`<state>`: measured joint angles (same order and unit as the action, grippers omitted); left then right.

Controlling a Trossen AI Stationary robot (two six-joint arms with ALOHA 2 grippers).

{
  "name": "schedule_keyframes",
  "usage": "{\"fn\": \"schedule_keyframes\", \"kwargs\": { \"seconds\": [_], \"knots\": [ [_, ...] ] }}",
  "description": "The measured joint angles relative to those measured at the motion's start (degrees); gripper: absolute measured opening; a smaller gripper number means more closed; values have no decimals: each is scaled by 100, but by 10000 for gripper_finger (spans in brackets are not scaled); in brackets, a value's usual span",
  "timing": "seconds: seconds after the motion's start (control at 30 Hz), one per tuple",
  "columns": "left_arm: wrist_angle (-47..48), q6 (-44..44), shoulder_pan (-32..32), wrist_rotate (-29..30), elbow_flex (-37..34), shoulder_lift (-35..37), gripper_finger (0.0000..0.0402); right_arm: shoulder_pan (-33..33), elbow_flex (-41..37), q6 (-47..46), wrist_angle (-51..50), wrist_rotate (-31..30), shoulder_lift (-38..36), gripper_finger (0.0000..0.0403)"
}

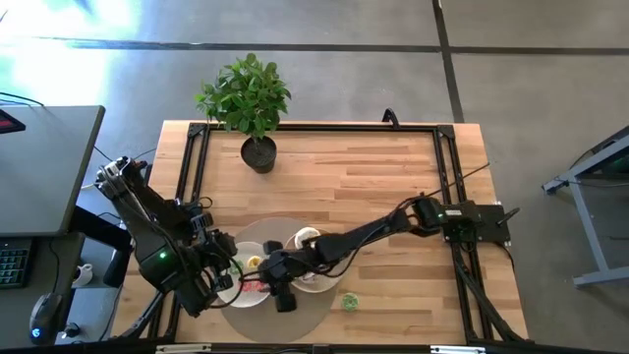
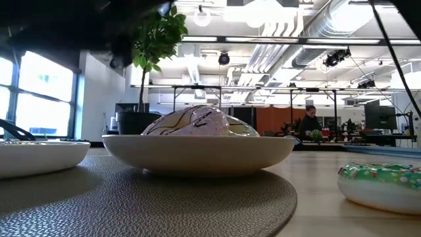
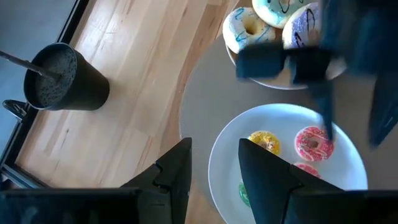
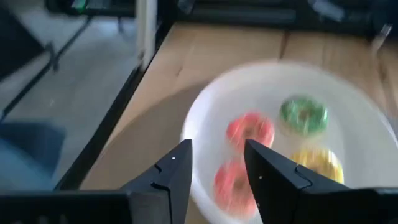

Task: Pick & Place donuts
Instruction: Put the small green donut on the white plate

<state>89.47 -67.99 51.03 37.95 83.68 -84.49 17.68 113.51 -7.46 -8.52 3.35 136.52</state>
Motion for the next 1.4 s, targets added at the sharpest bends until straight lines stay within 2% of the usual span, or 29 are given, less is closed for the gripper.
{"fn": "schedule_keyframes", "kwargs": {
  "seconds": [0.13, 0.27, 0.43, 0.57, 0.83, 0.9, 1.2, 1.4],
  "knots": [
    [-183, 12, 1, 7, -14, 0, 128, 103, 3, -91, -1543, 261, -631, 133],
    [-265, 20, 0, -4, -135, -4, 128, 250, 11, -768, -3382, 787, -1029, 132],
    [-283, -85, 0, -14, -336, -4, 128, 683, 2, -1663, -5113, 907, -1105, 137],
    [-312, -151, 0, -15, -502, -4, 128, 1078, 0, -2329, -5904, 883, -1035, 142],
    [-502, -152, 0, -30, -610, -4, 128, 1434, -27, -3424, -5757, 187, -1029, 146],
    [-589, -144, 0, -32, -610, -4, 128, 1429, -241, -3613, -5653, 105, -1035, 147],
    [-709, -97, 0, -144, -612, -2, 128, 1246, -1683, -4151, -4912, 418, -1031, 138],
    [-712, -87, 0, -141, -612, -2, 128, 1132, -2006, -4026, -4668, 501, -1064, 117]
  ]
}}
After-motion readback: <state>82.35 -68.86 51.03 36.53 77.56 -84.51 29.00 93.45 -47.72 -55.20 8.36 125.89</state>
